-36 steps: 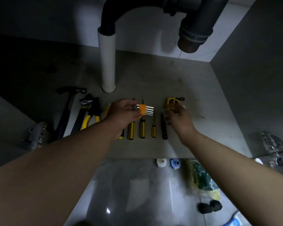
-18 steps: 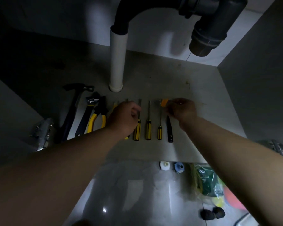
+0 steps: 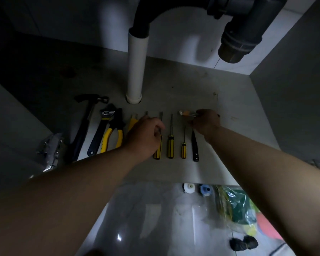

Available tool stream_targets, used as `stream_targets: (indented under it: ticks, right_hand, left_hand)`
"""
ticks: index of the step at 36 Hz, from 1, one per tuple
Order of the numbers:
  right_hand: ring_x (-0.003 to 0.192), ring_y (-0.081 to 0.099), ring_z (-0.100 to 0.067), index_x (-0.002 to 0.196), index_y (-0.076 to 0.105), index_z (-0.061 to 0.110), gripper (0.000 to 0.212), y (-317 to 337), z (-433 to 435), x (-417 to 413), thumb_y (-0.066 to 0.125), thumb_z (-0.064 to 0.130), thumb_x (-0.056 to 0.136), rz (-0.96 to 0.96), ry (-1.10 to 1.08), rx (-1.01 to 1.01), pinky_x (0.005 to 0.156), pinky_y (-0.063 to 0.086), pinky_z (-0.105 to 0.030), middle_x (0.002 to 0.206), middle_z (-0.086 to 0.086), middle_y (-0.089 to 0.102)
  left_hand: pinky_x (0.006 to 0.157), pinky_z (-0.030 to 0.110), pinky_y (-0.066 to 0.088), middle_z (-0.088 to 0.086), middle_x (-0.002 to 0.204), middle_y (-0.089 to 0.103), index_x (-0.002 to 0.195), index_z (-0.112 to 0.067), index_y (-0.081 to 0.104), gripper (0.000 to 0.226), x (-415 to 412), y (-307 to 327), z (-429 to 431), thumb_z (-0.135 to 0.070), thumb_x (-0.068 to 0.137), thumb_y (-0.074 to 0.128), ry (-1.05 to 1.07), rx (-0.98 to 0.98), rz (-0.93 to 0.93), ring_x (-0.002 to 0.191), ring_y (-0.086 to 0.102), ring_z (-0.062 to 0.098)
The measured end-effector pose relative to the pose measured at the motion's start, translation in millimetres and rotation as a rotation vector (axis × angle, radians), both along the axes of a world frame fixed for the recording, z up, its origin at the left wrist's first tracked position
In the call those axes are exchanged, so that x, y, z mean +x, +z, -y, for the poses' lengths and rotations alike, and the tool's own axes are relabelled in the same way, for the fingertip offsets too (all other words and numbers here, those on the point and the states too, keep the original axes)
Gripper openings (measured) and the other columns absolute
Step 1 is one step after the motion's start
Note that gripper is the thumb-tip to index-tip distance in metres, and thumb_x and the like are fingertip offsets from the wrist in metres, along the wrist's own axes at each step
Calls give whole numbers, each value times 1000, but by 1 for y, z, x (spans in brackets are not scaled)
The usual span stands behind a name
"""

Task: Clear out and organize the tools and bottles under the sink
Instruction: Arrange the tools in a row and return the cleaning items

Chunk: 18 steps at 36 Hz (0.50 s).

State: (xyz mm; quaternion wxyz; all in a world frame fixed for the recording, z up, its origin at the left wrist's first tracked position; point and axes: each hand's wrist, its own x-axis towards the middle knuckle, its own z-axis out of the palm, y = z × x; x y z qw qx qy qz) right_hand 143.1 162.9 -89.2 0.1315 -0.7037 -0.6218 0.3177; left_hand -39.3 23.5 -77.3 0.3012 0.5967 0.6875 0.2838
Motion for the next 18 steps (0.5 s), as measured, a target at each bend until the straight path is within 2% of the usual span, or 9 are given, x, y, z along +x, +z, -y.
stream_targets:
  ticks: [2, 5, 7, 10, 12, 13, 15, 18]
  right_hand:
    - [113, 63, -35, 119, 66, -4, 33, 0, 5, 3, 69, 14, 91, 5, 18, -2, 90, 53, -37, 112, -19, 67]
    - [126, 56, -30, 136, 58, 7, 51, 4, 11, 9, 71, 19, 89, -33, 15, -17, 106, 47, -39, 136, -14, 60]
    - [124, 58, -31, 136, 58, 9, 47, 8, 16, 16, 66, 18, 90, -55, 30, -7, 106, 47, -42, 134, -14, 61]
    - [110, 65, -33, 118, 67, 15, 30, 22, 34, 31, 58, 13, 89, -188, 10, 24, 97, 53, -48, 117, -14, 68]
    - [92, 70, -32, 92, 70, 24, 19, 34, 55, 48, 57, 12, 84, -217, 54, 70, 84, 58, -48, 95, -12, 73]
    - [81, 71, -30, 86, 68, 25, 19, 38, 67, 57, 55, 11, 86, -247, 89, 54, 76, 59, -48, 84, -11, 72]
    - [65, 70, -24, 88, 69, 20, 20, 44, 92, 78, 52, 11, 93, -297, 158, -63, 63, 57, -41, 71, -10, 71]
    - [61, 69, -20, 97, 74, 7, 18, 41, 127, 110, 57, 7, 94, -304, 212, -395, 57, 57, -29, 80, -17, 74]
  left_hand:
    - [89, 34, 52, 6, 119, 55, 116, -17, 67, 24, 1, -1, 1, -7, 99, 54, -15, -2, -3, 101, 62, 21]
    - [90, 34, 52, 6, 120, 54, 117, -18, 67, 26, 3, -2, 1, -4, 98, 55, -54, -22, -22, 103, 62, 22]
    - [92, 36, 52, 6, 120, 54, 116, -18, 67, 26, 6, 0, 2, -4, 98, 55, -84, -27, -37, 105, 61, 23]
    - [93, 38, 52, 7, 119, 56, 116, -17, 68, 23, 17, 6, 7, -9, 101, 53, -153, -8, -63, 105, 61, 25]
    - [90, 39, 53, 7, 117, 59, 116, -17, 68, 24, 28, 11, 13, -11, 102, 50, -233, -6, -92, 103, 61, 26]
    - [89, 38, 53, 6, 117, 60, 115, -18, 68, 24, 34, 14, 16, -12, 102, 49, -281, -9, -117, 103, 61, 26]
    - [88, 35, 51, 4, 117, 62, 114, -19, 68, 24, 48, 20, 25, -15, 102, 49, -395, -25, -181, 105, 61, 24]
    - [89, 35, 50, -1, 114, 60, 112, -24, 67, 22, 68, 21, 42, -18, 102, 47, -550, -96, -275, 105, 58, 21]
